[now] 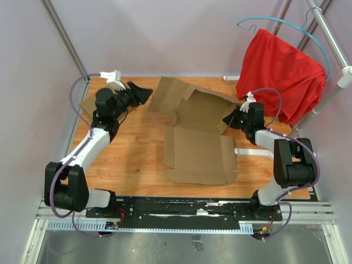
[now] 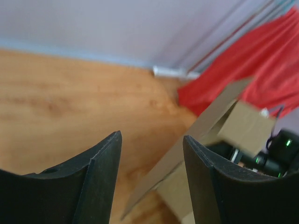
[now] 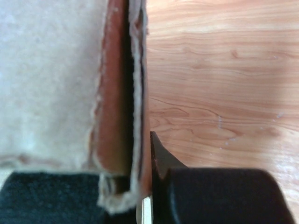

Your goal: Fold the paper box

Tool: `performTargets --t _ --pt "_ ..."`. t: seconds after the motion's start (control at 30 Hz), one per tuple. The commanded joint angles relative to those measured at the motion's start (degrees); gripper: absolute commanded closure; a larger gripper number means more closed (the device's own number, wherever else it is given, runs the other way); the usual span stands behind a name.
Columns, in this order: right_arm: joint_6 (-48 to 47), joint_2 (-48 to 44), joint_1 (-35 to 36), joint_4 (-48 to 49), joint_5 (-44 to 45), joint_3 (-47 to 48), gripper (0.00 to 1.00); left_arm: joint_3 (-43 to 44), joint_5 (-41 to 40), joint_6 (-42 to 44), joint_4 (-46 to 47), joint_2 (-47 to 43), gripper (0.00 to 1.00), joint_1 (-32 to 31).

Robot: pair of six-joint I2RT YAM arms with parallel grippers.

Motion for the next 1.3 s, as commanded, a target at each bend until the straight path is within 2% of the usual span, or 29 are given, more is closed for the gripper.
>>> performTargets --t 0.0,0.13,0.23,0.53,0.8,0.93,1.27 --pt "1.8 0.7 -0.4 2.4 -6.4 3.4 0.99 -8.6 9.3 -2.8 9.1 1.5 0.39 0.6" --pt "0.6 0.7 -0.4 1.8 -7.4 3.9 0.99 -17.1 6.5 -3.4 16.7 1.4 0.39 0.6" --pt "-0.1 0.6 -0.4 1.6 -8.6 4.1 0.99 -20.1 7.5 -4.8 23.1 1.6 0.38 0.7" --pt "-3.6 0.7 -0.3 -2.7 -9.0 5.0 0.99 -22.8 18.7 -10.8 40.7 5.2 0.38 0.7" --pt "-5.7 1.2 0.1 -4.5 -8.7 5.6 0.99 -25.0 17.7 -8.5 40.5 0.5 0.37 0.7" --pt "-6.0 1.3 0.5 -4.5 -9.3 6.1 0.99 -23.5 21.8 -8.3 39.1 0.9 0.37 0.7" --pt "-9.1 1.4 4.2 -8.4 -6.3 7.9 0.99 -25.0 29.0 -16.5 50.3 5.8 0.39 0.2"
